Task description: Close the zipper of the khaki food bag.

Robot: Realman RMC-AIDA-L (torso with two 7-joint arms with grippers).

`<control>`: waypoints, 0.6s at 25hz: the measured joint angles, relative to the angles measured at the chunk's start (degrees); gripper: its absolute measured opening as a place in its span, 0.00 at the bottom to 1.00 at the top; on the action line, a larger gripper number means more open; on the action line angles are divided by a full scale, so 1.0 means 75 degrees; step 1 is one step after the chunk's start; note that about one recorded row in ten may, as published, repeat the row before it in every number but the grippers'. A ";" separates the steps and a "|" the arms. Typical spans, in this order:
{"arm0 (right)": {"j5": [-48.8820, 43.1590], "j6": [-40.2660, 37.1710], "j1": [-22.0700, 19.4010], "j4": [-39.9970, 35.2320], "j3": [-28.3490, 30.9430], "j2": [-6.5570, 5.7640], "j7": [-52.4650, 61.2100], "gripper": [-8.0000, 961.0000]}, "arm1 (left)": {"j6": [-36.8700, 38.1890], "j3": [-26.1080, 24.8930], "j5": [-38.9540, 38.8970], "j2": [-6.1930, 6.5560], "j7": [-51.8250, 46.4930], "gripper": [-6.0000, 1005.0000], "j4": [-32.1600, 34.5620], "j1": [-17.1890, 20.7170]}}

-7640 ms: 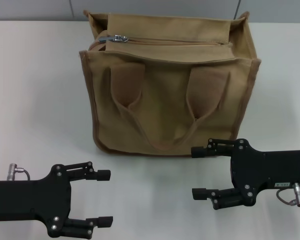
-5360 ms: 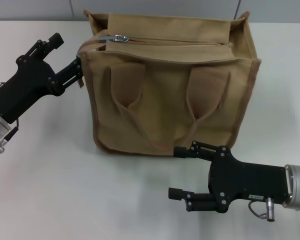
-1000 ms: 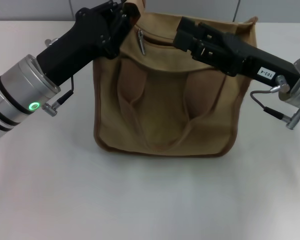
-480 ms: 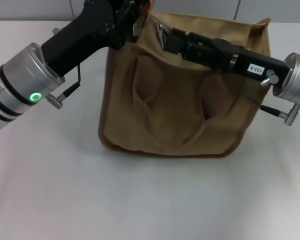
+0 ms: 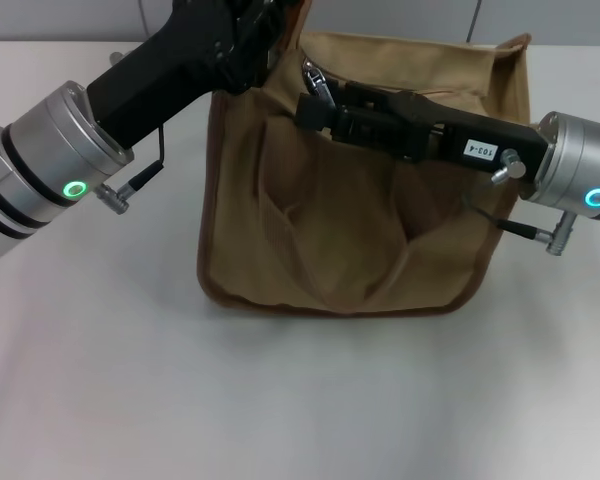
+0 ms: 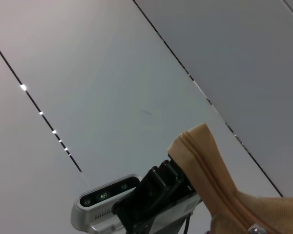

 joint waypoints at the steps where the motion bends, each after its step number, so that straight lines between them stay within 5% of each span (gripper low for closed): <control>1: 0.0003 0.0019 0.0000 0.0004 0.0041 0.0000 0.0003 0.84 | -0.0007 0.0000 0.0004 -0.0001 0.0009 0.07 0.0000 -0.0003; 11: 0.0085 0.0067 -0.0097 -0.0006 0.0063 0.0000 -0.0219 0.84 | 0.0001 0.0000 0.0000 -0.0006 0.0049 0.07 -0.0028 0.0061; 15: 0.0198 0.0067 -0.0110 0.0011 -0.0004 0.0000 -0.0617 0.68 | 0.0016 0.0000 -0.0001 -0.0006 0.0051 0.07 -0.0048 0.0062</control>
